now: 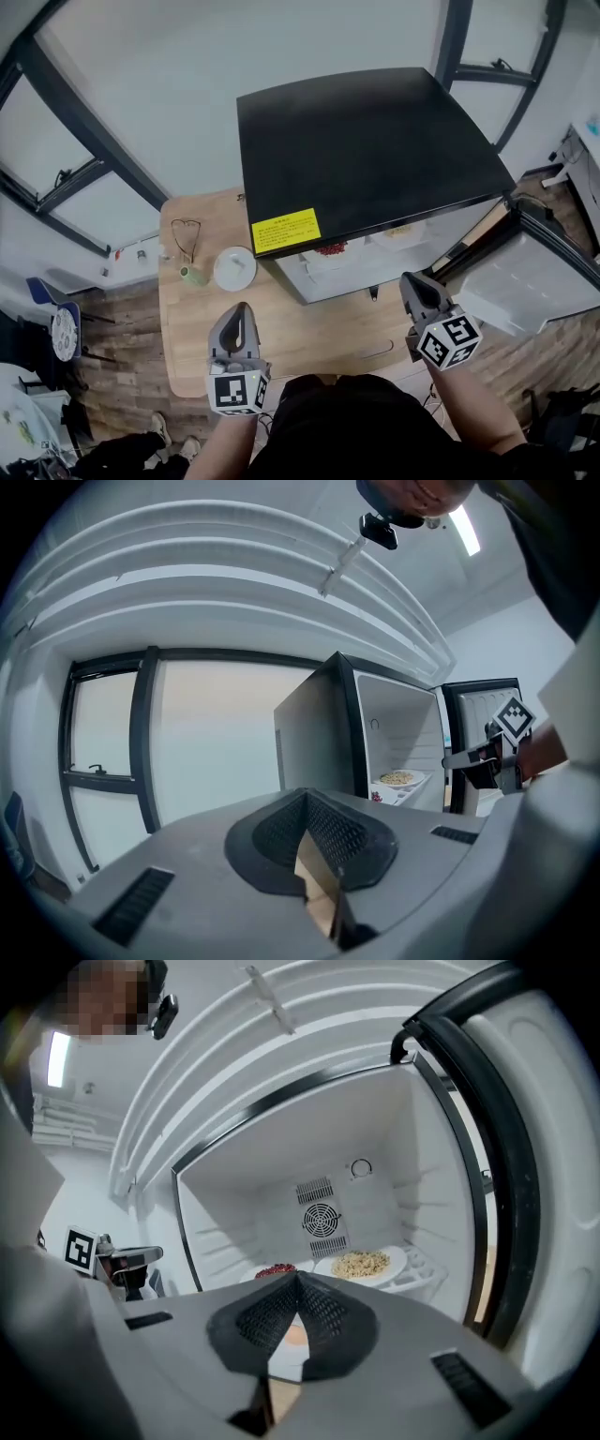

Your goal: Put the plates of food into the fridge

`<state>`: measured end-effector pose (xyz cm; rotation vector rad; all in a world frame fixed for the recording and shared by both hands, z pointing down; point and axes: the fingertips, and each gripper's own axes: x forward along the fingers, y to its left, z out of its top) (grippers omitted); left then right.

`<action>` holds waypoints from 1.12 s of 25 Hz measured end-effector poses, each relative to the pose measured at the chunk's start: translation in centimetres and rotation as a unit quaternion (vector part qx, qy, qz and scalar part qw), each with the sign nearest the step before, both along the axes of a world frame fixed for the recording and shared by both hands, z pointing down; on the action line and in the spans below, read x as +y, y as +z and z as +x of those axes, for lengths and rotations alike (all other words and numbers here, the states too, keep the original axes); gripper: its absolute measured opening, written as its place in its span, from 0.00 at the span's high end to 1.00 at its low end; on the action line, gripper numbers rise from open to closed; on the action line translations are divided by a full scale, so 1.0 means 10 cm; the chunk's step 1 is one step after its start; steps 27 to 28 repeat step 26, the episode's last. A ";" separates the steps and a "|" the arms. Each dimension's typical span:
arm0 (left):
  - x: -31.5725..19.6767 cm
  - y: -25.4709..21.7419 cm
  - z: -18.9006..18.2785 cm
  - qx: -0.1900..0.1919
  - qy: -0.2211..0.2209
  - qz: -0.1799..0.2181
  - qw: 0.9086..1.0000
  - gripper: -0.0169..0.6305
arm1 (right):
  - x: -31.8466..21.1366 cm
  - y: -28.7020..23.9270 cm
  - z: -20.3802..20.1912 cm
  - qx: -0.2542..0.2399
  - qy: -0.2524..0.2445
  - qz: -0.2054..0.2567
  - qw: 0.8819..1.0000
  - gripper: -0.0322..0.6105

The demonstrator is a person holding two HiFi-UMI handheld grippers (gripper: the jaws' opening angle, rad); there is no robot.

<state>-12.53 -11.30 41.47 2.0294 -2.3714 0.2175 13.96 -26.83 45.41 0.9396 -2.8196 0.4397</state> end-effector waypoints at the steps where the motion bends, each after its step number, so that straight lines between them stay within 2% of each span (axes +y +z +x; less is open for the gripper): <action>1: 0.00 0.01 0.02 -0.001 0.004 0.000 1.000 0.97 | 0.01 -0.05 0.02 0.005 0.000 0.010 1.000 0.92; 8: -0.09 0.07 0.04 0.003 0.009 -0.004 1.000 0.97 | -0.07 -0.22 0.07 0.017 0.008 0.041 0.999 0.92; 22: -0.13 0.16 0.02 0.004 0.002 -0.023 1.000 0.97 | -0.17 -0.06 -0.01 0.030 -0.004 0.038 0.999 0.92; 28: -0.18 0.17 0.09 0.003 0.015 -0.032 0.999 0.97 | -0.16 -0.05 0.05 0.032 0.002 0.033 0.999 0.92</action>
